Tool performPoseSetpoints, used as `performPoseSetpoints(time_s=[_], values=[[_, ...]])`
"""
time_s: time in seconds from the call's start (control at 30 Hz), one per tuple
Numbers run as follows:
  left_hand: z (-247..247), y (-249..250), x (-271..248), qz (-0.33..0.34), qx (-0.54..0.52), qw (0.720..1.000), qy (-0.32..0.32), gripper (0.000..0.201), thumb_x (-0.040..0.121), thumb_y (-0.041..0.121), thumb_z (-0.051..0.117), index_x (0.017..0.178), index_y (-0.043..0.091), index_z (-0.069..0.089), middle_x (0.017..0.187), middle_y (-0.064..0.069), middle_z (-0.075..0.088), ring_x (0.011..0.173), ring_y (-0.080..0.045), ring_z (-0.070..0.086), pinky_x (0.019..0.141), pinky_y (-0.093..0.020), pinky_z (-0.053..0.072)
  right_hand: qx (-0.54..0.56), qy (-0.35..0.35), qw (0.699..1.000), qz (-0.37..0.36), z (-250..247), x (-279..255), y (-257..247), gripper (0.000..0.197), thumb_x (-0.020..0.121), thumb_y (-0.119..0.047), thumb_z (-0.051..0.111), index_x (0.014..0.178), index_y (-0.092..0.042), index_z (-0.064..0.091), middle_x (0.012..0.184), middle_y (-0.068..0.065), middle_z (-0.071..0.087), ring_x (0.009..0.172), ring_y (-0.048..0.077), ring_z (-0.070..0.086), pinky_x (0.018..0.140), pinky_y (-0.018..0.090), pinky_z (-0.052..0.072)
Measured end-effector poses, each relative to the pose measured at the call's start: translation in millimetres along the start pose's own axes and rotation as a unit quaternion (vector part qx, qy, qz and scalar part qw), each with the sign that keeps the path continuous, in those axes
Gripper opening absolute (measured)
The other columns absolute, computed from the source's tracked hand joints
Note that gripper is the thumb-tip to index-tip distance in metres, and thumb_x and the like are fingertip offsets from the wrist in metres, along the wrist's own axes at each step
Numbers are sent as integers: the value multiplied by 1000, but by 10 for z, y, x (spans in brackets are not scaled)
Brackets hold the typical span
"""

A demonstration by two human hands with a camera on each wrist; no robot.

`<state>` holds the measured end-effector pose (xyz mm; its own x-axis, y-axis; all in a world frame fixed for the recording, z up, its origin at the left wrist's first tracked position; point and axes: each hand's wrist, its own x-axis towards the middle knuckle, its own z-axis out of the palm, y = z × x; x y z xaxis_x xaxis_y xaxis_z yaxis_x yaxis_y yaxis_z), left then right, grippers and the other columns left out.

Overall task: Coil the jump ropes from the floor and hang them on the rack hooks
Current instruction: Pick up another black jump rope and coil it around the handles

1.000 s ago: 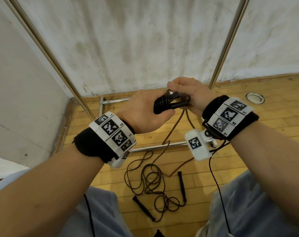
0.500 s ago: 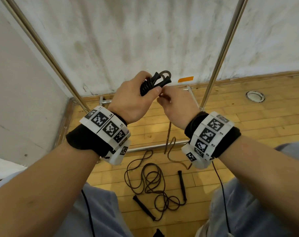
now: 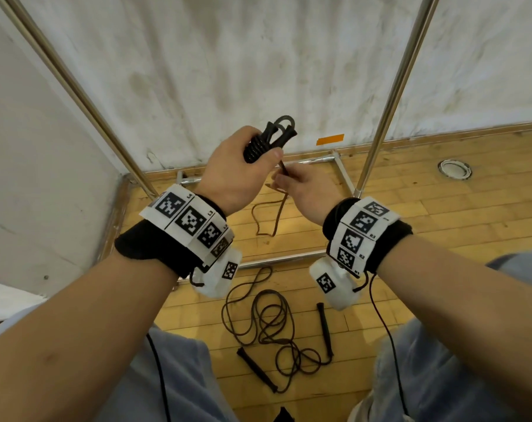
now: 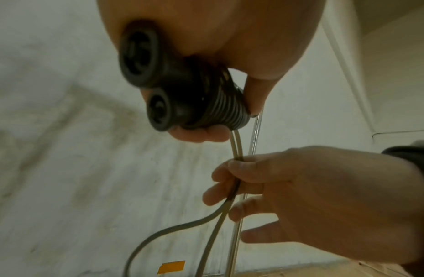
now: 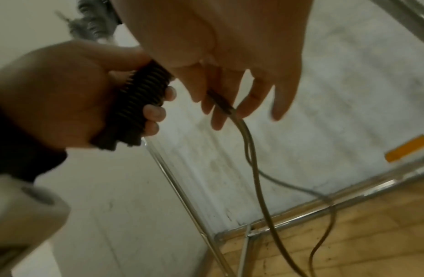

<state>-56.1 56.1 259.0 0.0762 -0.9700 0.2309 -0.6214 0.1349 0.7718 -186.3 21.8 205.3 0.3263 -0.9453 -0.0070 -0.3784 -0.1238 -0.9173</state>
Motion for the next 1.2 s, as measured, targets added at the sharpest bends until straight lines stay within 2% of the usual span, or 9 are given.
performPoseSetpoints(time_s=[0.13,0.3,0.43,0.6,0.73,0.87,1.0,1.07,1.2], values=[[-11,-20,8,8,0,1000,3,20,92,28,58,106,15,54,84,-2,59,71,-24,59,75,-45,52,-74,20,997,-16,53,-4,19,20,100,-27,37,95,-21,55,86,0,63,67,11,52,56,25,38],[-142,-96,86,-14,6,998,63,24,90,36,58,107,20,51,82,7,58,73,-21,61,74,-45,54,19,10,1000,-6,28,-39,-27,21,100,-24,36,97,-16,55,65,-4,43,59,15,44,63,40,49],[-242,-233,135,3,84,993,82,37,89,40,57,123,26,49,92,14,58,86,-17,61,77,-32,50,-2,14,999,-36,-25,-58,-49,22,99,-23,40,84,-18,57,62,-6,42,52,10,37,51,27,33],[-250,-423,162,3,242,970,17,35,90,44,56,118,24,46,100,1,61,80,-20,55,72,-36,49,-135,-17,988,-73,-131,-50,-77,34,98,-32,41,73,-16,56,55,-9,40,50,7,38,50,23,29],[-161,-517,152,-15,318,947,-49,28,91,43,55,107,25,40,83,6,54,73,-22,56,68,-40,52,-242,-32,967,-79,-204,-41,-127,43,98,-39,40,62,-16,48,55,-4,42,52,14,41,51,28,32],[-43,-564,149,-20,348,934,-78,28,91,43,55,98,28,32,68,13,43,57,-9,46,48,-25,34,-291,-58,948,-116,-241,-83,-211,45,98,-38,39,56,-21,40,55,-3,42,51,14,40,51,28,28],[65,-522,139,-12,361,925,-113,18,88,44,54,92,31,42,71,14,48,59,-4,42,47,-24,26,-316,-107,933,-135,-262,-139,-274,33,97,-32,42,65,-28,45,62,-7,49,55,10,45,52,25,29],[139,-465,106,-1,364,922,-133,11,87,42,53,88,32,50,77,11,57,65,-8,51,48,-24,25,-317,-89,933,-148,-269,-140,-281,33,98,-30,41,66,-28,44,63,-8,47,56,7,43,51,23,28],[258,-363,4,46,337,927,-156,25,86,40,56,111,33,52,84,12,60,73,-15,56,49,-23,32,-278,7,949,-151,-312,-94,-258,27,98,-28,41,74,-20,51,65,-11,45,59,4,42,53,10,34]])
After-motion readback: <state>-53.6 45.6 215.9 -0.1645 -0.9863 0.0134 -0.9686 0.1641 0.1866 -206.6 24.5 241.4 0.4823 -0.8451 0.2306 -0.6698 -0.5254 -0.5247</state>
